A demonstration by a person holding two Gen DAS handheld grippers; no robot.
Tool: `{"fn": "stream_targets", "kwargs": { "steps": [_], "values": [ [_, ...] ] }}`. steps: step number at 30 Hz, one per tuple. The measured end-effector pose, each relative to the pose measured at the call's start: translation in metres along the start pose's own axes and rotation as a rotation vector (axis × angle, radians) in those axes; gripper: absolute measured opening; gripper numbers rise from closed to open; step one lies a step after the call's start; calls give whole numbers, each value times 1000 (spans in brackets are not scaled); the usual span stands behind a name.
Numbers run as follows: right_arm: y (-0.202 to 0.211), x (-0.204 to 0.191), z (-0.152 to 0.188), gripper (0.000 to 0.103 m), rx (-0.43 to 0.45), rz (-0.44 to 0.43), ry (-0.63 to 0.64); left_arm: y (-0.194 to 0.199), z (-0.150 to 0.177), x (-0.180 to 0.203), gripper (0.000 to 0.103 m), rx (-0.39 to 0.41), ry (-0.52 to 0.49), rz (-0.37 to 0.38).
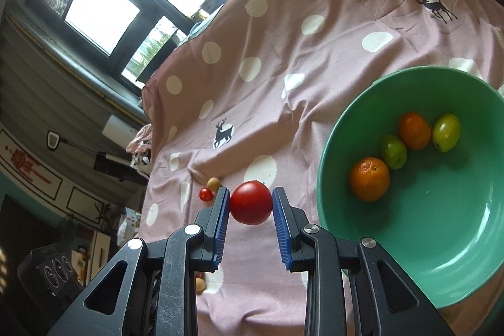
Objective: Organize fruits
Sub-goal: 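Carry the tomatoes over the green bowl with both grippers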
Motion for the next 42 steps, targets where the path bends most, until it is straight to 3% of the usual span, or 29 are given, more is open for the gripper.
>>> {"fn": "stream_targets", "kwargs": {
  "steps": [13,26,42],
  "values": [
    [24,19,-5,30,64,-40,-38,-6,-8,46,30,3,-89,17],
    [61,50,-9,30,179,63,-123,-23,-13,100,30,-20,-170,101],
    [77,97,-9,30,213,170,-252,-67,-3,148,30,-150,-217,251]
  ]
}}
Point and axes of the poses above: each gripper's, at about its wrist camera, not at the fingertips, and y roughly against the way its jaws point, x to its right, z to its underside, the point moved 2 cm from there along -y, roughly the way its jaws point, and after that the axes turned 6 degrees about -x, right-handed, at the moved point
